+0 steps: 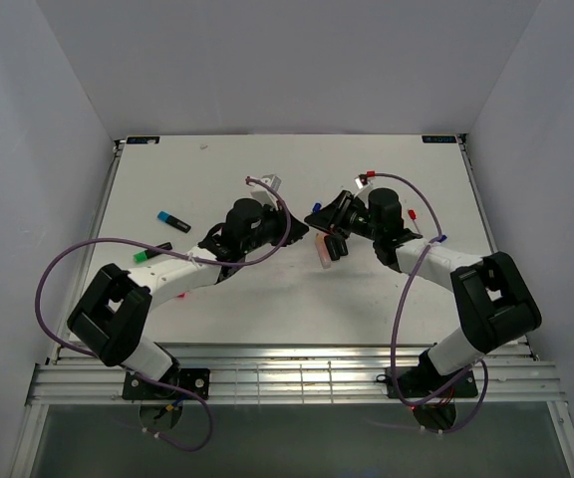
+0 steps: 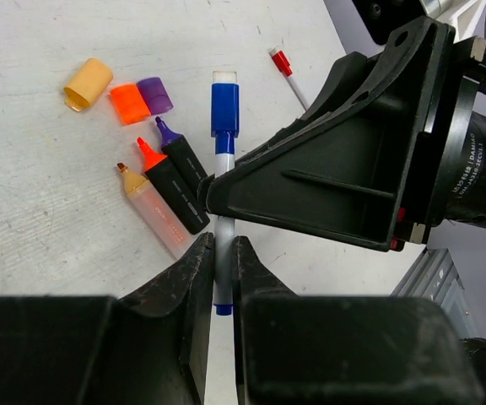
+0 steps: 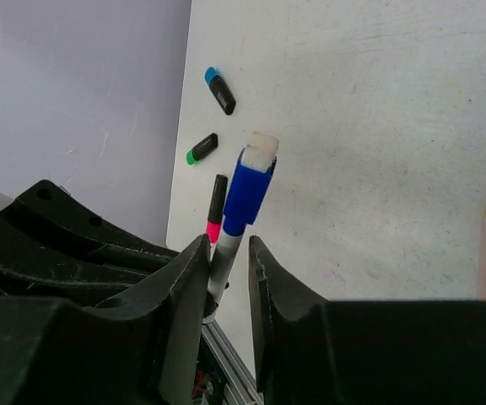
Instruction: Open the pen caps
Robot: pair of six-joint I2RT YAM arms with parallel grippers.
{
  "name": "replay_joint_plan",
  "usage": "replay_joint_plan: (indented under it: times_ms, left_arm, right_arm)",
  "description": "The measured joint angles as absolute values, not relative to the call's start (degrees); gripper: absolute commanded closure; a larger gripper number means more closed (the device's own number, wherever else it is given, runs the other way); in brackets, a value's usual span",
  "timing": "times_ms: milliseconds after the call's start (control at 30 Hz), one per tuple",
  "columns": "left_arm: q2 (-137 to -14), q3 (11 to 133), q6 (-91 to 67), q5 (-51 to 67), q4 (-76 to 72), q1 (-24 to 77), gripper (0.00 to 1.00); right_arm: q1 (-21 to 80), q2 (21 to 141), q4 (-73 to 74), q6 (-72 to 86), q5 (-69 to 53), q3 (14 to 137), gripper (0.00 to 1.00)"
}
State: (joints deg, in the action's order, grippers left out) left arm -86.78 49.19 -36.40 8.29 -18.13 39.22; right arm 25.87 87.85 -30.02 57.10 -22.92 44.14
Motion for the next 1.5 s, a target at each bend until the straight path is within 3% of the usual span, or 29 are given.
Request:
replay_joint_plan:
  times_ms: [67,133,200,233,267,400,767,1233,1500]
  left_arm:
    - [-86.8,49.1,-36.5,8.2,-17.9,39.2,1.00]
    - [-86.8,48.7,-36.5,8.1,-17.6,39.2,1.00]
    - [-86.7,48.5,-36.5,8.2,-17.7,39.2,0.84]
    - [-86.7,48.4,-36.4,8.2,-17.6,39.2,0.64]
    - [-86.7,48.2,-36.2,8.1,-17.7,39.2,0.56]
    - [-84.7,46.4,-35.9,8.1,-18.0,39.2,0.42]
    - [-83.3,46.3,-35.6,10.2,-18.5,38.4,0.46]
    - [-88.8,50.1,-37.1,15.0,-18.3,38.3,0.51]
    - [-88.8,50.4,-37.0,15.2,-17.8,38.3,0.63]
  right_arm:
    - [26.0,88.5,-31.1,57.6,-23.2,44.1,0.90]
    - [26.3,88.9,-32.2,58.0,-23.7,44.2,0.92]
    - [26.4,89.2,-32.3,58.0,-24.0,44.2,0.92]
    - [26.4,89.3,-32.3,57.7,-24.2,44.2,0.92]
    - [26.4,89.3,-32.1,57.2,-24.3,44.2,0.92]
    - [26.4,89.2,-29.5,51.9,-25.1,44.2,0.92]
    - [26.7,85.7,-20.4,37.0,-28.4,44.2,0.92]
    - [28.2,84.8,-19.2,33.9,-29.8,44.2,0.92]
    - [28.3,84.8,-19.3,33.9,-29.1,44.2,0.92]
